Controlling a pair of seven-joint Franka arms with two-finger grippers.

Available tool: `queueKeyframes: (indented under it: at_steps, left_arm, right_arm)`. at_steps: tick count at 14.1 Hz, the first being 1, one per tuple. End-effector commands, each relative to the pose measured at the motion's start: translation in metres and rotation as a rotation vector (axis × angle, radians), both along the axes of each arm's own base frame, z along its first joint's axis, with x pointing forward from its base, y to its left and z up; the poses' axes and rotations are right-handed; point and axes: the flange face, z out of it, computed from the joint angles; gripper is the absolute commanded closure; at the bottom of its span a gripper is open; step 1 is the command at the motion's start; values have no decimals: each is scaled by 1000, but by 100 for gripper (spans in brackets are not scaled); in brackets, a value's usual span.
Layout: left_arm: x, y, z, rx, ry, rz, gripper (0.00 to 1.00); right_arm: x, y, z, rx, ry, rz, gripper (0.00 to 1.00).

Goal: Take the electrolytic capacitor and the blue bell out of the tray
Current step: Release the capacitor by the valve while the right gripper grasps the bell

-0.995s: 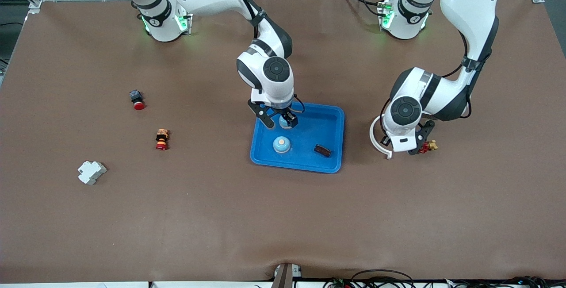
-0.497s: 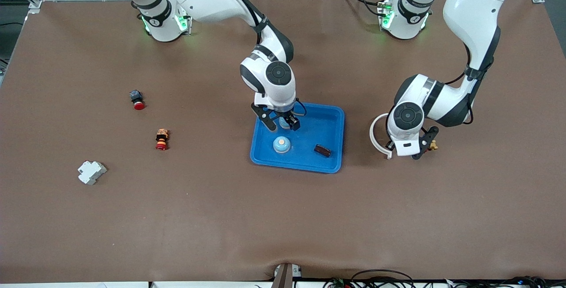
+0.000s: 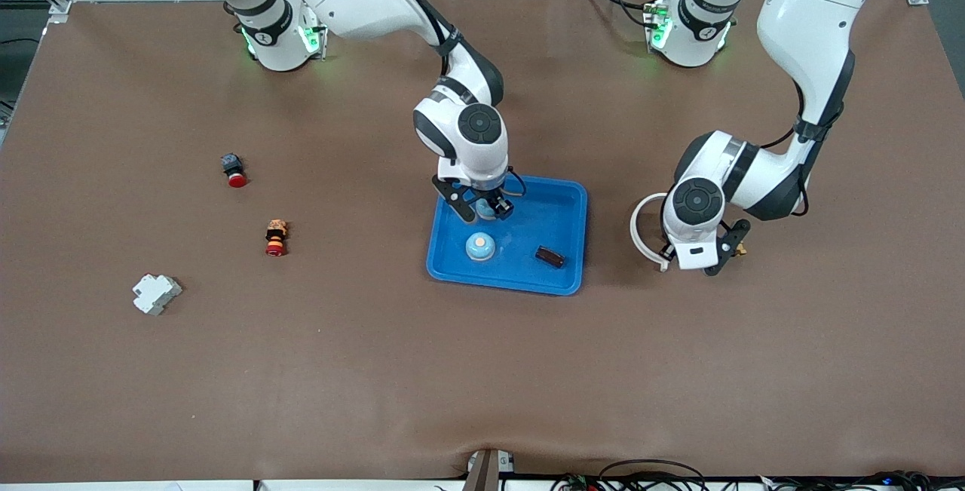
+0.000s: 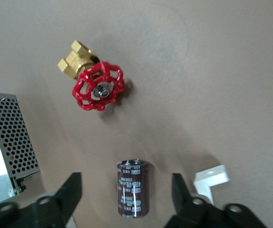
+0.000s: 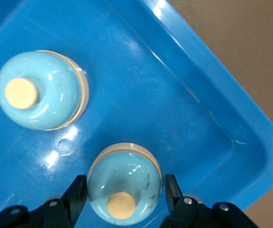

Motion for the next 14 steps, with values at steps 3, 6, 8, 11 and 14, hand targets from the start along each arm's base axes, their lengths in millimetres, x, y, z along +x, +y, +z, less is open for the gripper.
queueKeyframes:
  at_steps: [3, 6, 8, 11, 14]
  left_arm:
    - [19, -21, 73, -44, -90, 76, 0]
    - [27, -57, 100, -122, -79, 113, 0]
    - [24, -85, 99, -156, -75, 132, 0]
    - [25, -135, 85, -191, -90, 186, 2]
    - [29, -173, 66, -236, -131, 269, 10]
  right_arm:
    - [10, 8, 16, -1, -25, -5, 72]
    - [14, 8, 27, -28, -2, -1, 100]
    - [16, 3, 36, -71, 37, 55, 100]
    - [16, -19, 55, -126, 99, 193, 100]
    - [24, -66, 91, -113, 98, 309, 100]
